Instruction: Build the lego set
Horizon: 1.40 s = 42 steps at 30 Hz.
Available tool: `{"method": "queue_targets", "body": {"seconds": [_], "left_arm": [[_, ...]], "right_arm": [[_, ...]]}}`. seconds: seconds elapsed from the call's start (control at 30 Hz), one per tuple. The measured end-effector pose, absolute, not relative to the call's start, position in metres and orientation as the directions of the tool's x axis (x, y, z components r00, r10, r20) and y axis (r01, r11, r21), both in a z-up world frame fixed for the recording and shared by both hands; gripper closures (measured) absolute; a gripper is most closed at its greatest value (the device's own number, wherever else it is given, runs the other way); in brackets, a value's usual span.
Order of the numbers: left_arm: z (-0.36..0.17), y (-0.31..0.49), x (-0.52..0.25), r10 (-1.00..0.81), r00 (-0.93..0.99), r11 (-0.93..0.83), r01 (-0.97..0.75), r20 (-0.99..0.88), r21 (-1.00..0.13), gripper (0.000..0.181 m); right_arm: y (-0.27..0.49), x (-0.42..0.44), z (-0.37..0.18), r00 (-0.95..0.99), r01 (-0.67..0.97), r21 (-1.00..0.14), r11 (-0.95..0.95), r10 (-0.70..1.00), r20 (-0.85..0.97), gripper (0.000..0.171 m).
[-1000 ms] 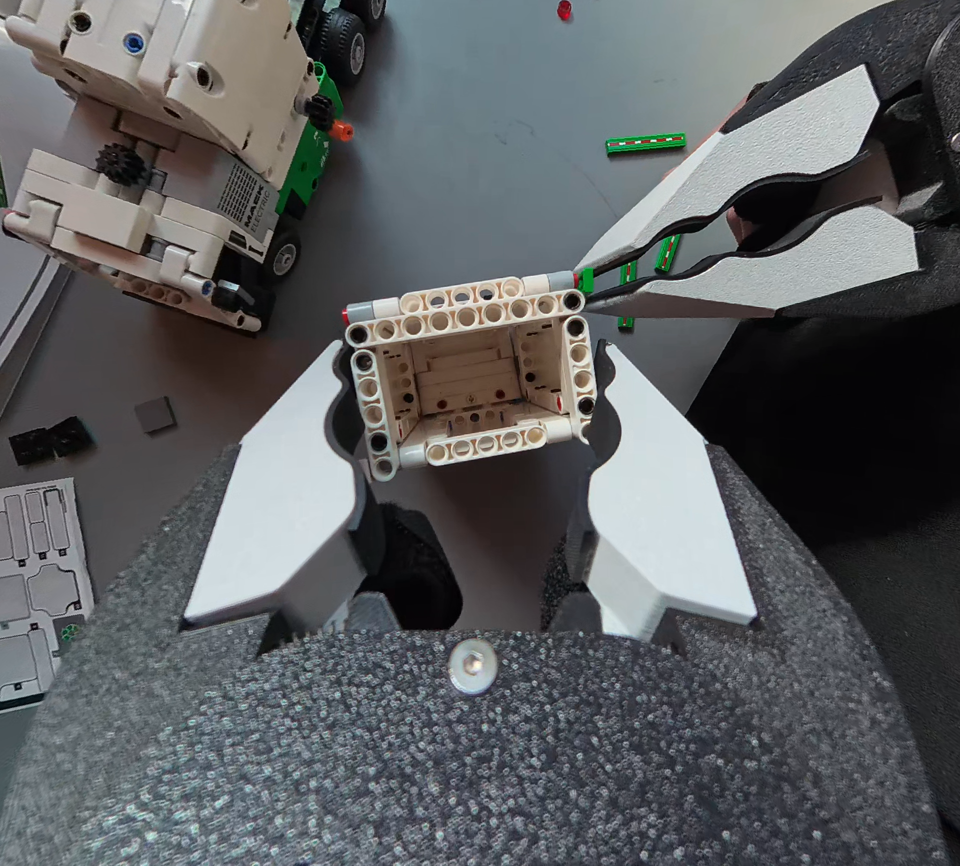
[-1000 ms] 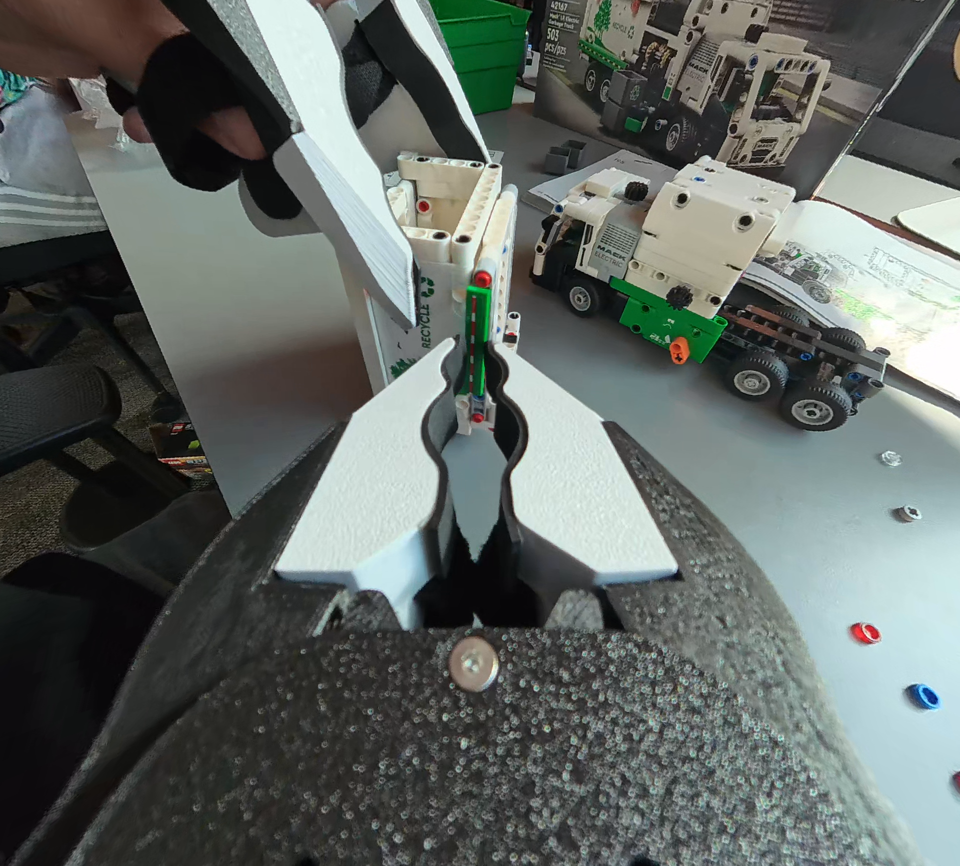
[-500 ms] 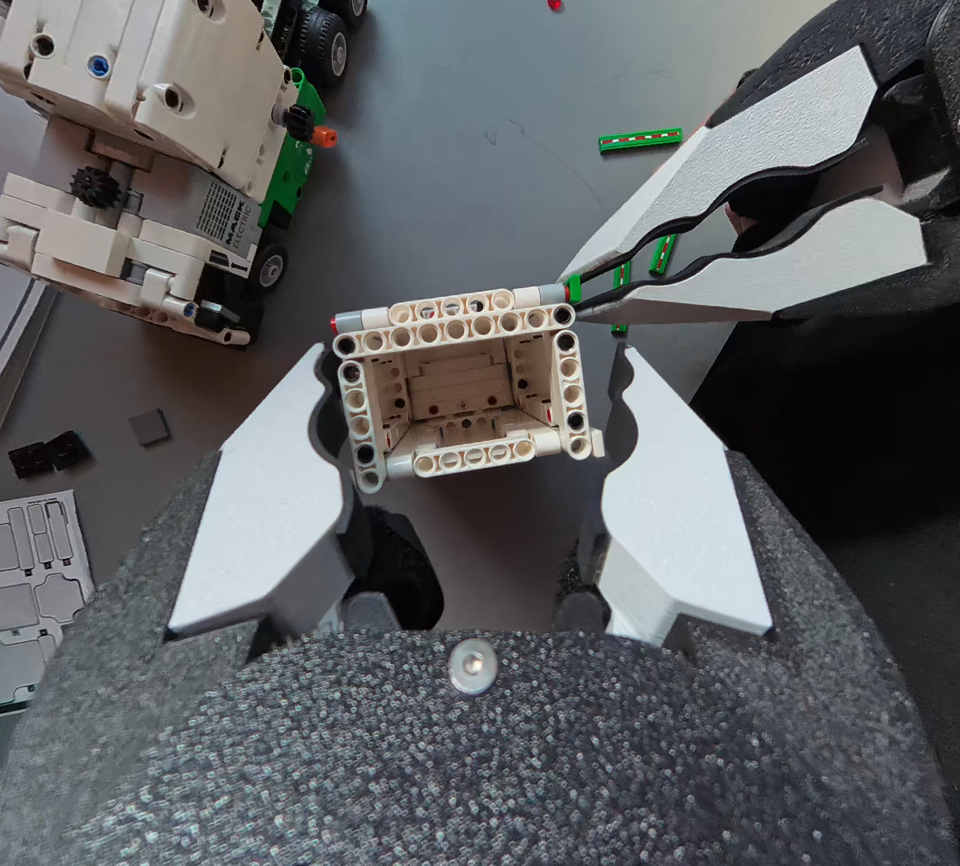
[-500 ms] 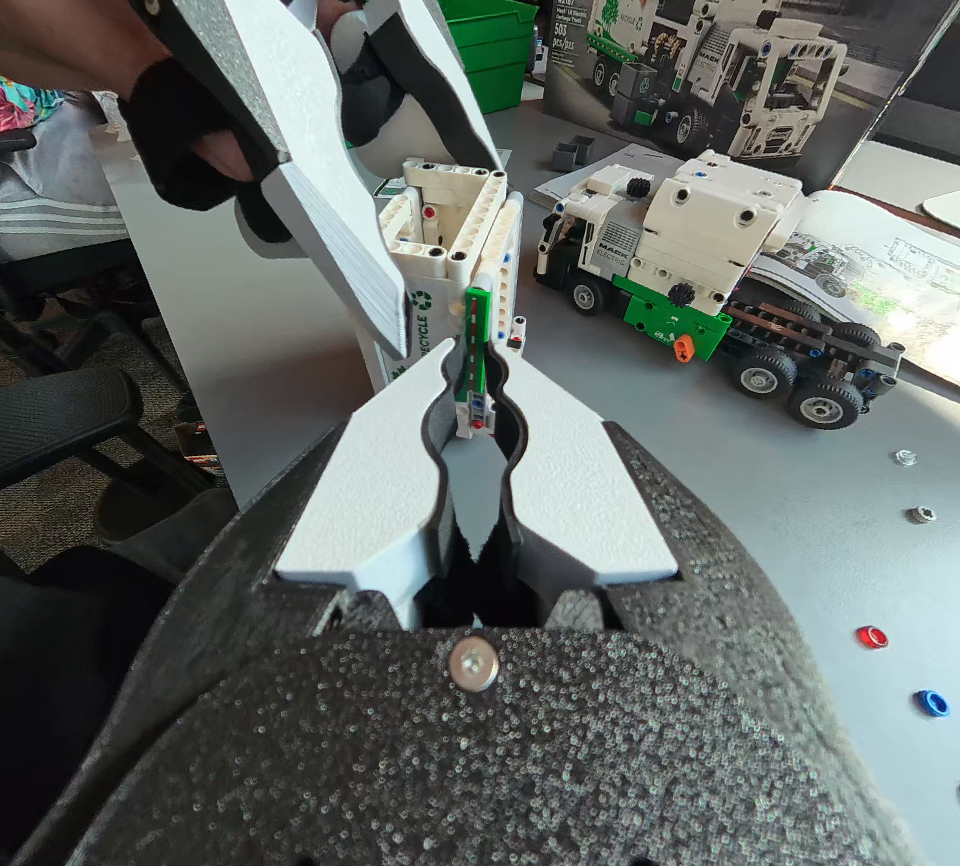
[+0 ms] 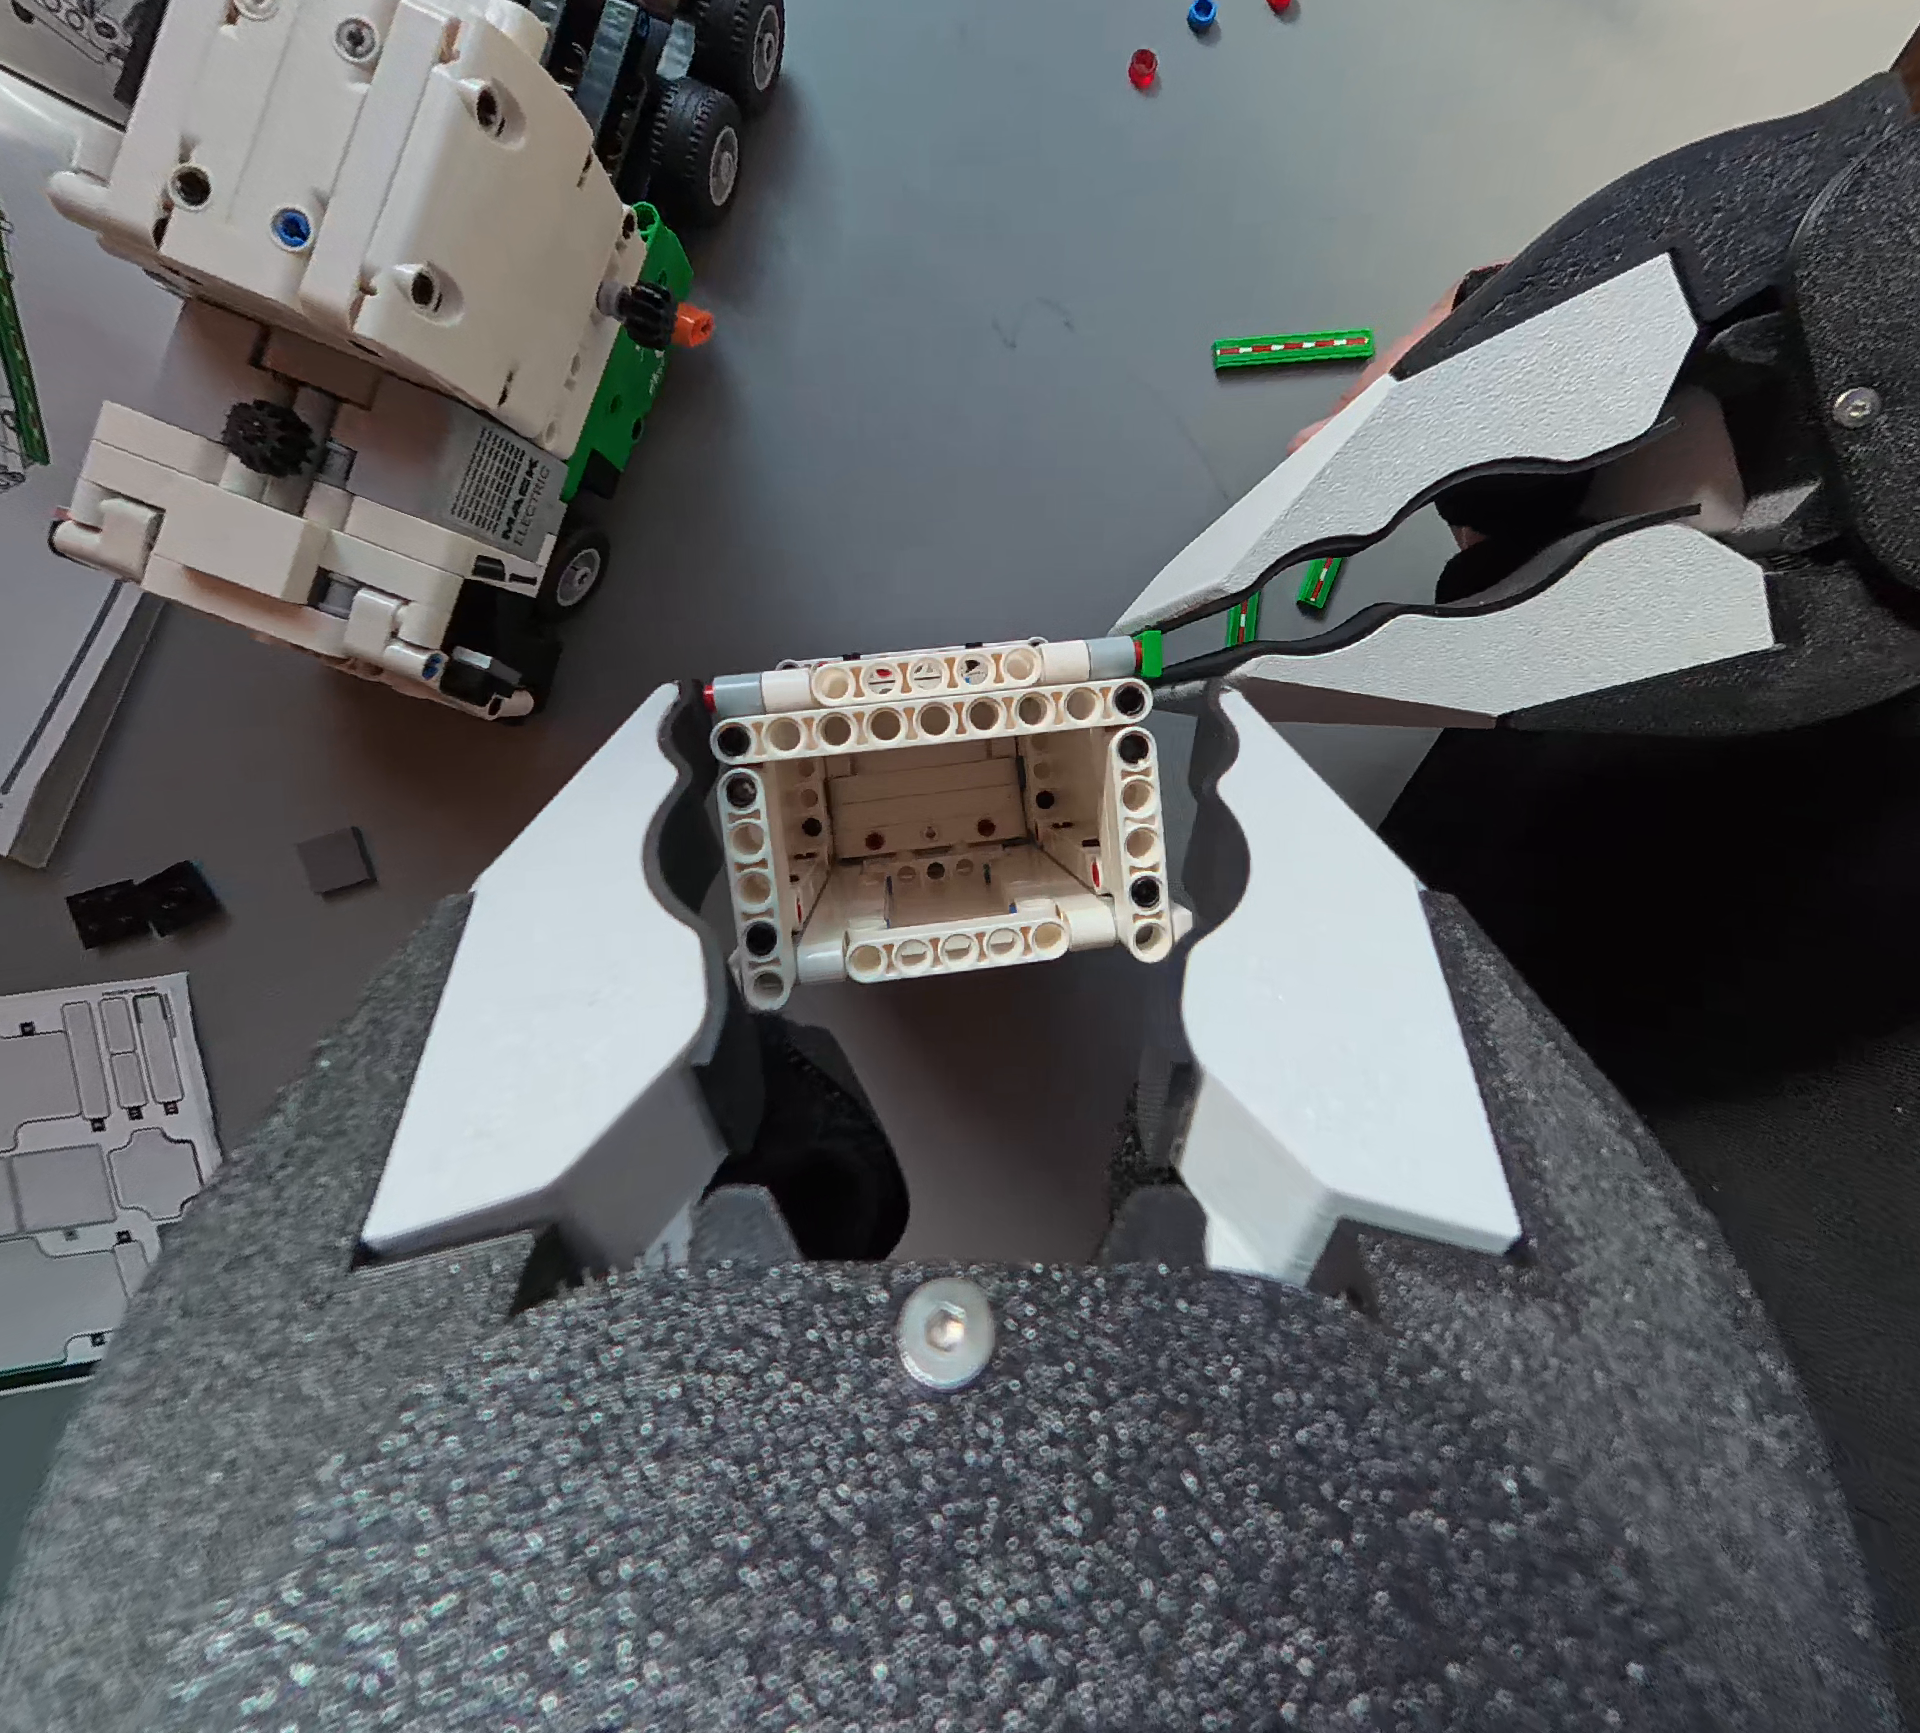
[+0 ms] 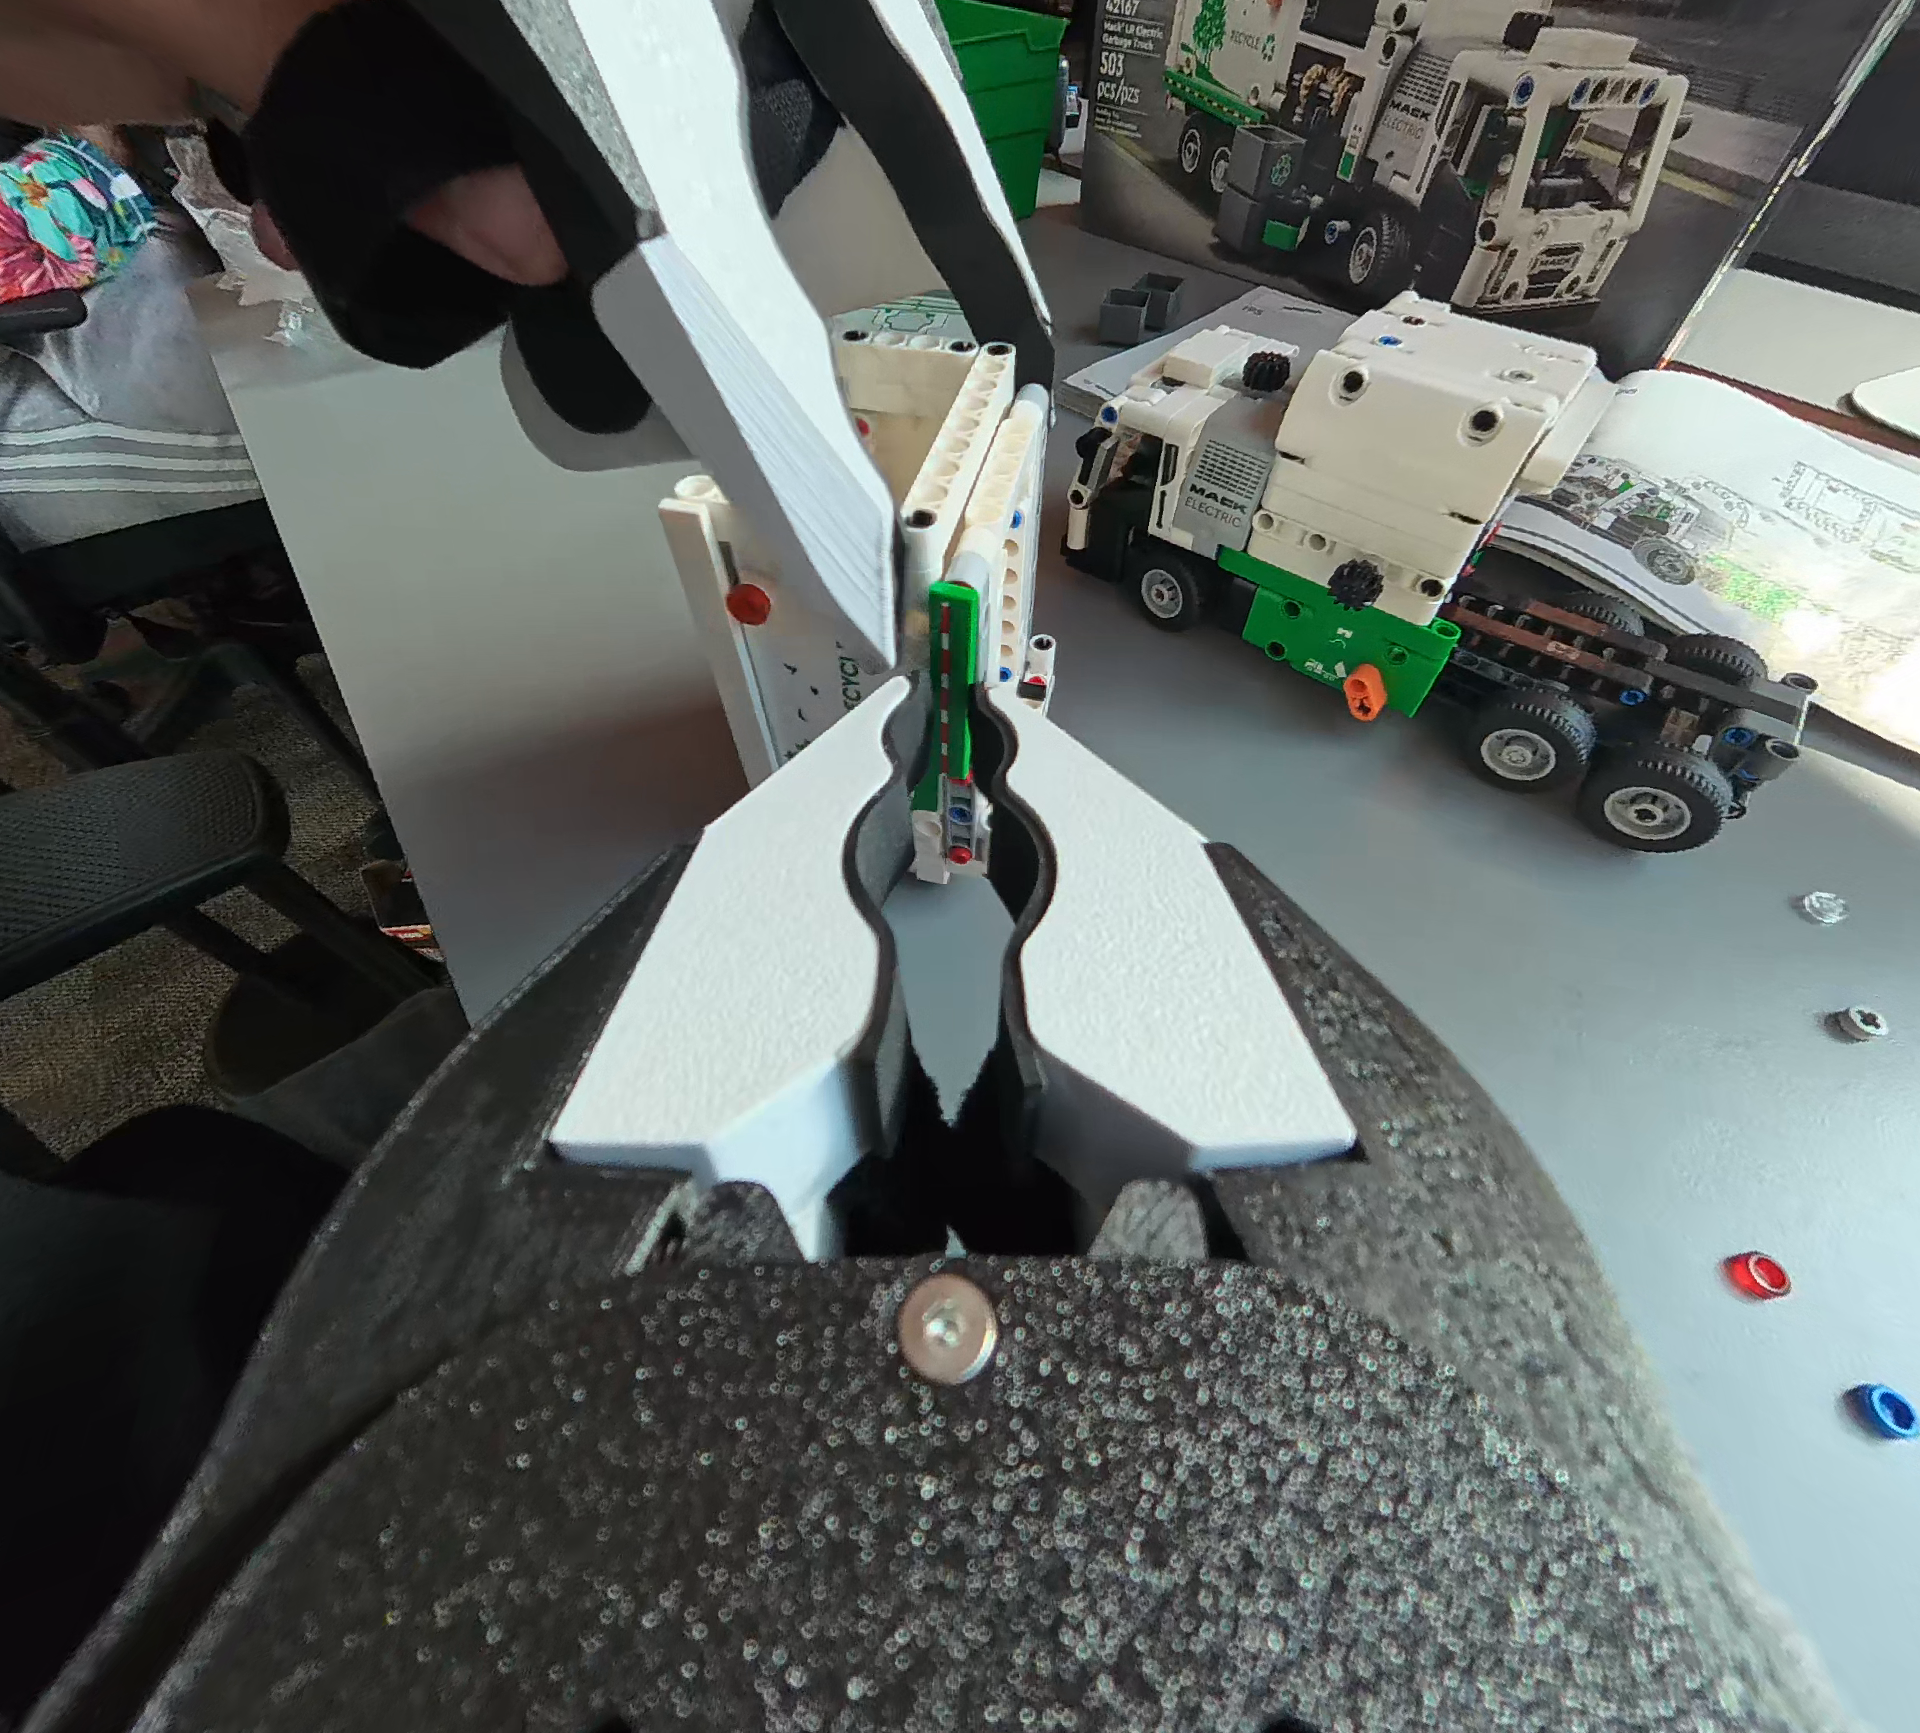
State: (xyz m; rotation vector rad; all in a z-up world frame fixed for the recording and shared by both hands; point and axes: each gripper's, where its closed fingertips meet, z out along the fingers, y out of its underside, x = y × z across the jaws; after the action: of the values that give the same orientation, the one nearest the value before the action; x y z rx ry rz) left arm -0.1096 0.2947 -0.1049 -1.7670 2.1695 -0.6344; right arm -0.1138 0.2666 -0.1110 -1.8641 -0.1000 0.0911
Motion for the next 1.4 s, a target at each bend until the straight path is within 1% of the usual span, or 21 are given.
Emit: {"method": "queue_targets", "body": {"seconds": [0.1, 0.23, 0.27, 0.37, 0.67, 0.8, 0.83, 0.93, 1.0, 1.07, 1.1, 1.17, 1.2, 1.4], "left_arm": [[-0.103, 0.292, -0.109, -0.973, -0.216, 0.146, -0.859, 0.087, -0.491, 0.088], [-0.104, 0.293, -0.106, -0.973, -0.213, 0.148, -0.866, 0.084, -0.477, 0.089], [-0.104, 0.294, -0.106, -0.974, -0.212, 0.149, -0.868, 0.081, -0.474, 0.089], [-0.105, 0.297, -0.103, -0.975, -0.212, 0.156, -0.869, 0.068, -0.469, 0.097], [-0.105, 0.298, -0.098, -0.974, -0.212, 0.149, -0.867, 0.081, -0.475, 0.097], [-0.105, 0.297, -0.099, -0.971, -0.23, 0.171, -0.863, 0.068, -0.475, 0.097], [-0.106, 0.297, -0.099, -0.971, -0.234, 0.185, -0.864, 0.05, -0.468, 0.095], [-0.107, 0.296, -0.101, -0.973, -0.232, 0.203, -0.872, 0.012, -0.445, 0.076], [-0.099, 0.298, -0.099, -0.972, -0.232, 0.226, -0.863, -0.042, -0.453, 0.07], [-0.091, 0.304, -0.097, -0.962, -0.242, 0.273, -0.849, -0.125, -0.453, 0.071], [-0.089, 0.304, -0.095, -0.958, -0.249, 0.286, -0.843, -0.141, -0.455, 0.074], [-0.091, 0.302, -0.093, -0.959, -0.255, 0.284, -0.849, -0.125, -0.446, 0.082], [-0.094, 0.301, -0.094, -0.959, -0.261, 0.283, -0.858, -0.111, -0.429, 0.08], [-0.098, 0.294, -0.099, -0.942, -0.33, 0.331, -0.876, -0.064, -0.35, 0.085]], "right_arm": [[0.266, -0.112, -0.111, 0.993, 0.017, -0.956, -0.292, 0.114, -0.017, 0.165], [0.267, -0.112, -0.111, 0.992, 0.007, -0.957, -0.29, 0.123, -0.03, 0.165], [0.267, -0.112, -0.111, 0.992, 0.009, -0.957, -0.29, 0.124, -0.028, 0.165], [0.266, -0.11, -0.111, 0.991, 0.002, -0.957, -0.29, 0.129, -0.037, 0.165], [0.267, -0.107, -0.114, 0.988, 0.011, -0.958, -0.287, 0.149, -0.033, 0.165], [0.267, -0.105, -0.114, 0.984, -0.025, -0.958, -0.284, 0.163, -0.074, 0.165], [0.267, -0.103, -0.114, 0.985, -0.024, -0.959, -0.283, 0.156, -0.071, 0.165], [0.267, -0.103, -0.113, 0.984, -0.025, -0.959, -0.282, 0.16, -0.073, 0.165], [0.267, -0.104, -0.111, 0.985, -0.02, -0.961, -0.275, 0.16, -0.066, 0.165], [0.268, -0.106, -0.109, 0.985, -0.012, -0.963, -0.269, 0.165, -0.058, 0.165], [0.268, -0.106, -0.11, 0.985, -0.002, -0.963, -0.27, 0.164, -0.048, 0.165], [0.267, -0.108, -0.11, 0.986, 0.019, -0.962, -0.274, 0.165, -0.028, 0.165], [0.267, -0.11, -0.11, 0.985, 0.023, -0.961, -0.275, 0.168, -0.024, 0.165], [0.265, -0.118, -0.109, 0.987, 0.06, -0.96, -0.273, 0.16, 0.016, 0.165]]}}
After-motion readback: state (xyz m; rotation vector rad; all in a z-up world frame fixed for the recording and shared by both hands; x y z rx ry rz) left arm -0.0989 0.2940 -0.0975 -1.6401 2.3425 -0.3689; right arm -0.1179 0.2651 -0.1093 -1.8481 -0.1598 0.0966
